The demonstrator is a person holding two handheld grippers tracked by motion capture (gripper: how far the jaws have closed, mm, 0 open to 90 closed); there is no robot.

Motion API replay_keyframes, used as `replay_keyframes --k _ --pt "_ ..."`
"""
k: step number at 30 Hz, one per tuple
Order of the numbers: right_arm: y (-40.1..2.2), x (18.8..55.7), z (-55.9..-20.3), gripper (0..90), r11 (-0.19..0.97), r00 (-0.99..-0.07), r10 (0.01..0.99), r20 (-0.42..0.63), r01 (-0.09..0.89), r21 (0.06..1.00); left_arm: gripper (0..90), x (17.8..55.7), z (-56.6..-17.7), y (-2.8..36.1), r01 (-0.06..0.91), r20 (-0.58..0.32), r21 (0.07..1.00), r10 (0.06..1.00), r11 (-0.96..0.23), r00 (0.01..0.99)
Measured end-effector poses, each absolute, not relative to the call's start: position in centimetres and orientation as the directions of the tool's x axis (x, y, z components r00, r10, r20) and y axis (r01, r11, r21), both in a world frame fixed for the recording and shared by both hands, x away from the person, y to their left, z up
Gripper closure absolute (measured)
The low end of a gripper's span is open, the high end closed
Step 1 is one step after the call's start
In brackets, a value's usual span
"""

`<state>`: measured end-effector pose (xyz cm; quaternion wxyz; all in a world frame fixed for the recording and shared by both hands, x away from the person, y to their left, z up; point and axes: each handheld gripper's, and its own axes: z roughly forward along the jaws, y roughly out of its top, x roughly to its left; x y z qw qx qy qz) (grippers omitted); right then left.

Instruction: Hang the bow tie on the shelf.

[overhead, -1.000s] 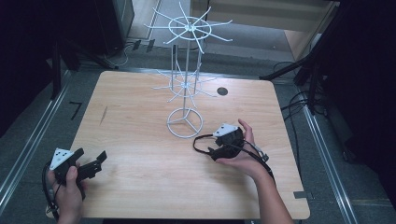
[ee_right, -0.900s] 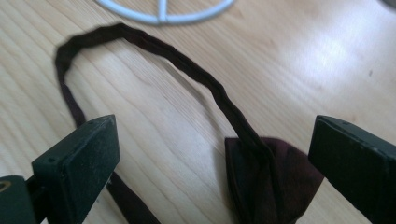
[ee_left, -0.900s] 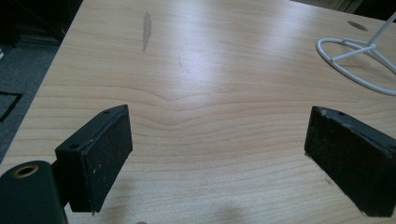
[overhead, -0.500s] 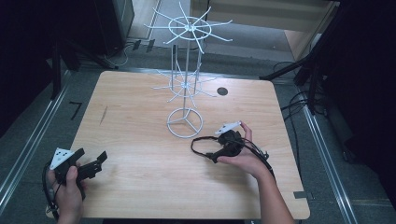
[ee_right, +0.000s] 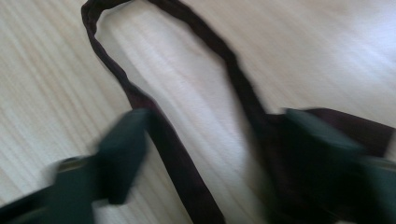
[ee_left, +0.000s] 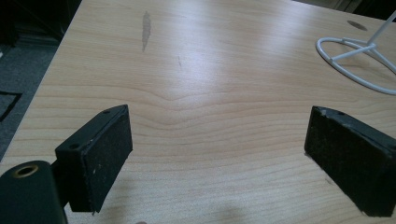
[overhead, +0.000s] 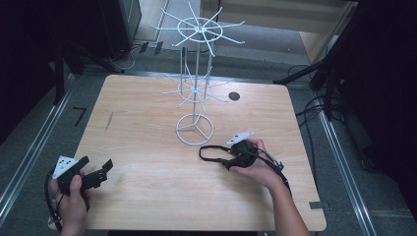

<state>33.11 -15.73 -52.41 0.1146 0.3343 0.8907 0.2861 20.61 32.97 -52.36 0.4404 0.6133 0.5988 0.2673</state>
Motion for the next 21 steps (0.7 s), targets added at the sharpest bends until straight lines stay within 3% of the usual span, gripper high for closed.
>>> replay_keyframes --k 3,4,8,9,21 --pt "-16.3 33.0 -52.3 64.6 0.589 -0.719 0.694 -0.038 0.537 0.604 8.4 20.6 -52.4 33.0 0.499 -0.201 0.86 0.97 0.106 0.14" --pt "-16.5 32.9 -52.4 76.0 0.575 -0.69 0.721 -0.068 0.542 0.613 8.4 20.6 -52.4 33.0 0.499 -0.201 0.86 0.97 0.106 0.14" --pt "-16.5 32.8 -52.5 83.7 0.553 -0.657 0.749 -0.08 0.555 0.621 8.4 20.6 -52.4 33.0 0.499 -0.2 0.86 0.97 0.105 0.14" --pt "-16.6 32.7 -52.4 89.4 0.536 -0.645 0.761 -0.066 0.568 0.625 8.4 20.6 -52.4 33.0 0.499 -0.2 0.86 0.97 0.106 0.14" --pt "-18.7 31.7 -51.5 90.0 0.346 -0.567 0.822 0.042 0.557 0.755 8.4 20.6 -52.4 33.0 0.499 -0.202 0.86 0.969 0.108 0.139"
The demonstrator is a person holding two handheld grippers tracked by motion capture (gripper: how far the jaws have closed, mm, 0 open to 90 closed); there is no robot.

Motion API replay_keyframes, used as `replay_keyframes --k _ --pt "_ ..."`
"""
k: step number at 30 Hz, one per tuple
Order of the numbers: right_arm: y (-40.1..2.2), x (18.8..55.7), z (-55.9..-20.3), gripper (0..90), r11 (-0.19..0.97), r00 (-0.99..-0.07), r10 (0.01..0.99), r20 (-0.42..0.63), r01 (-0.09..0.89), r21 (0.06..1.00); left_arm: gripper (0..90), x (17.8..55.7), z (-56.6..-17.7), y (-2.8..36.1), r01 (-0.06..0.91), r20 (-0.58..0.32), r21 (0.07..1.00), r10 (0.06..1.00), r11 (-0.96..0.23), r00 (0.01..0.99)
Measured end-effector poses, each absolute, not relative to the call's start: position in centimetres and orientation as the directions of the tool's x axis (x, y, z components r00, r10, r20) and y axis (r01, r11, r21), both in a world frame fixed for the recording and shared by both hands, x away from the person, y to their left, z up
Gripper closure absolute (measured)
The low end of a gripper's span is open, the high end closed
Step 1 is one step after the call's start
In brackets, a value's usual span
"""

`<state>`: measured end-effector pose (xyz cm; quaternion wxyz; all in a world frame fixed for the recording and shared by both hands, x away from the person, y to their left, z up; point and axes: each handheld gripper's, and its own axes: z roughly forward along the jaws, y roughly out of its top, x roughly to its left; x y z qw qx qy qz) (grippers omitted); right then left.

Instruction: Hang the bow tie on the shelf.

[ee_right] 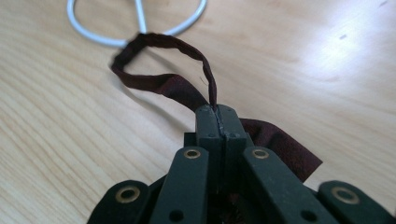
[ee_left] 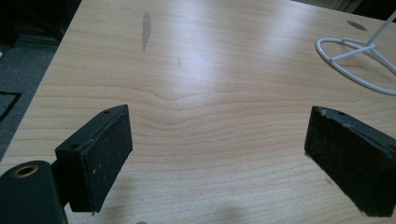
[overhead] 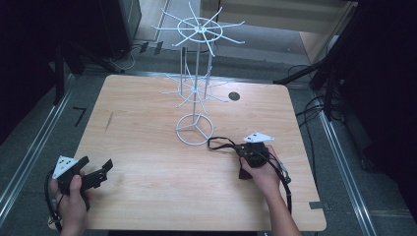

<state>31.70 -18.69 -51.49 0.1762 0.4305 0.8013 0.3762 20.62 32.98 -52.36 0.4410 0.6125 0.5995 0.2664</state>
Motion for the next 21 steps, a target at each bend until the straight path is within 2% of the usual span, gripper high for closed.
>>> replay_keyframes --k 9,21 --pt "-20.2 30.6 -48.9 90.0 0.199 -0.514 0.854 0.081 0.467 0.861 8.4 20.6 -52.4 33.0 0.499 -0.2 0.86 0.97 0.106 0.139" --pt "-21.1 29.7 -46.3 90.0 0.132 -0.499 0.862 0.09 0.392 0.911 8.4 20.6 -52.4 33.0 0.499 -0.202 0.86 0.97 0.109 0.137"
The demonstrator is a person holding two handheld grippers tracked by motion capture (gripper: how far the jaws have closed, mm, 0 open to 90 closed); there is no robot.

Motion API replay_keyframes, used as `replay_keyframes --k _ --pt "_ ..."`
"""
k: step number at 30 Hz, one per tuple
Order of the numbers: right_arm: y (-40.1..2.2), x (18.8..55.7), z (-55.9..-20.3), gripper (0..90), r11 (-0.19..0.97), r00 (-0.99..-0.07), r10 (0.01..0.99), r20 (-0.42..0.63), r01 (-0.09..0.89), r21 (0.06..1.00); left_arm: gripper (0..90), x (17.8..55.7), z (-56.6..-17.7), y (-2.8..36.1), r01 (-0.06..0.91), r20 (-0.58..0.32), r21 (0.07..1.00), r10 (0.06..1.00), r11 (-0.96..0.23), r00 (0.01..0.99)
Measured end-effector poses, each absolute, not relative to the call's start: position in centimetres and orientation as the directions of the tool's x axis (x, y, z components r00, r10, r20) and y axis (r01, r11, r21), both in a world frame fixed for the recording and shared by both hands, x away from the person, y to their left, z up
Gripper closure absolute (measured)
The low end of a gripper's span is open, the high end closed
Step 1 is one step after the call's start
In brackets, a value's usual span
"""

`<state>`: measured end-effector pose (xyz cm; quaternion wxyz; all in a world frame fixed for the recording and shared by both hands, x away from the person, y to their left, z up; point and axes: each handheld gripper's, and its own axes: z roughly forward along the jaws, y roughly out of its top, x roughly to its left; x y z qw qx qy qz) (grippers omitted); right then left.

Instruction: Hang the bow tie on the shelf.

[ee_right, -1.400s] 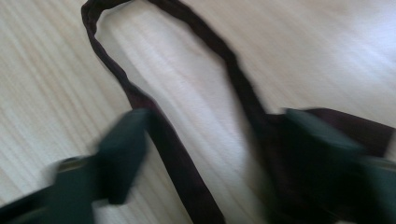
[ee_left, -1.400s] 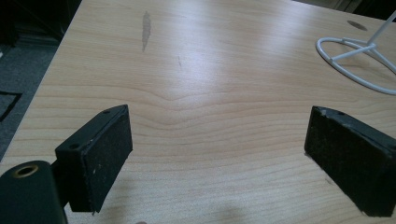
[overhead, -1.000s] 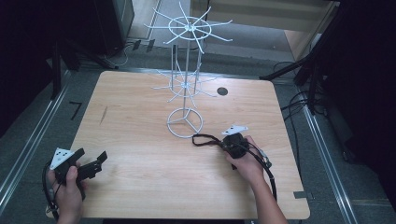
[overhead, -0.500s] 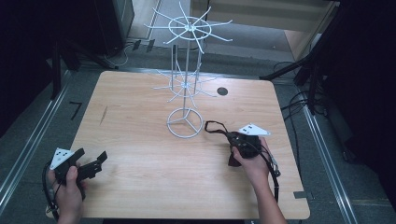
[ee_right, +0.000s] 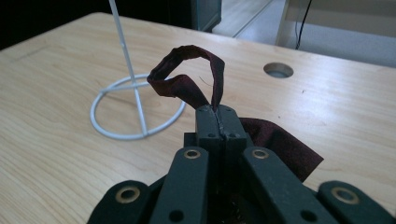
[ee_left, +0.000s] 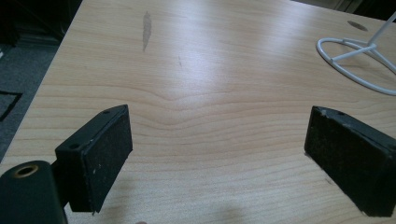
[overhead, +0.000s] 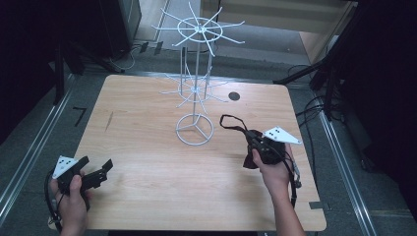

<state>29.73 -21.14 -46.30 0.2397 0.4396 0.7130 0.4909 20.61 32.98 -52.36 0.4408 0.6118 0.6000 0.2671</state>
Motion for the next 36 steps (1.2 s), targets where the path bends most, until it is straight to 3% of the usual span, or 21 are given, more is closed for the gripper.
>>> replay_keyframes --k 36 --pt "-22.2 27.6 -41.2 90.0 0.05 -0.52 0.849 0.093 0.255 0.966 8.4 20.6 -52.4 33.0 0.499 -0.204 0.86 0.969 0.11 0.137"
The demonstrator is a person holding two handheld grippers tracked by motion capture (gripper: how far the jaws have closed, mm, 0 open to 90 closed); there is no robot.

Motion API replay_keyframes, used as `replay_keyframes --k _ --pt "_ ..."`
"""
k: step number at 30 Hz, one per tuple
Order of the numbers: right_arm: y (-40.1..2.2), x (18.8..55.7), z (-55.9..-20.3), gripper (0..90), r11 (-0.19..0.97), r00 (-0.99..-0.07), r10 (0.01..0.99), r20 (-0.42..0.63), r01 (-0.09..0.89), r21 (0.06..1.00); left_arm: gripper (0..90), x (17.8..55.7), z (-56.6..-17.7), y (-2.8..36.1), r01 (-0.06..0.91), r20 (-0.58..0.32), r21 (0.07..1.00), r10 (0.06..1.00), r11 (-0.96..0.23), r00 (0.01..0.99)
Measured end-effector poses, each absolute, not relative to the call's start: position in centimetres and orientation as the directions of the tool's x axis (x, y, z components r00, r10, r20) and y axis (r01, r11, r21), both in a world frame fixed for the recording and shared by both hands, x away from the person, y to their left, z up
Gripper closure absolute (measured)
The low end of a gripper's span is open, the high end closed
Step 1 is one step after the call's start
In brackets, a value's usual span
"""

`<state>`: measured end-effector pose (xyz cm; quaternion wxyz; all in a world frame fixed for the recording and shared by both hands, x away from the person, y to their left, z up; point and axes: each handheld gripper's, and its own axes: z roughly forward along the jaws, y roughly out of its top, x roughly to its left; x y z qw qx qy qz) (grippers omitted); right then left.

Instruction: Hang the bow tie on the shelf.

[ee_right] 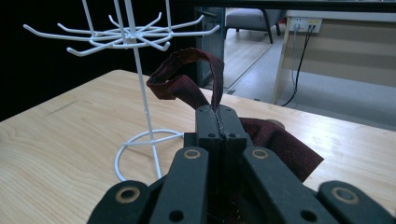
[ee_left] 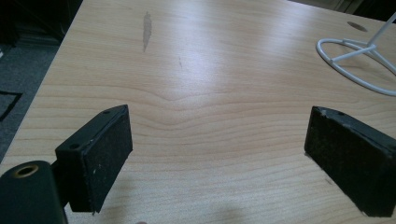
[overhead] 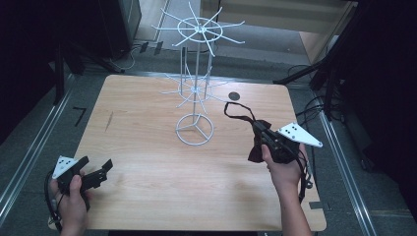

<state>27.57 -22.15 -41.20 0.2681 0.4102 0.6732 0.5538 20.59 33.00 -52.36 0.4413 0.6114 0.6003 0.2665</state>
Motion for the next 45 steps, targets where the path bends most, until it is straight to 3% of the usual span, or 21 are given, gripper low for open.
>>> replay_keyframes --k 30,45 --pt "-21.7 27.2 -38.9 90.0 0.019 -0.534 0.84 0.095 0.204 0.979 8.4 20.6 -52.4 33.0 0.5 -0.206 0.859 0.969 0.111 0.139" --pt "-20.1 29.7 -42.0 90.0 0.025 -0.523 0.842 0.136 0.29 0.957 8.4 20.6 -52.4 33.0 0.5 -0.211 0.858 0.968 0.116 0.137"
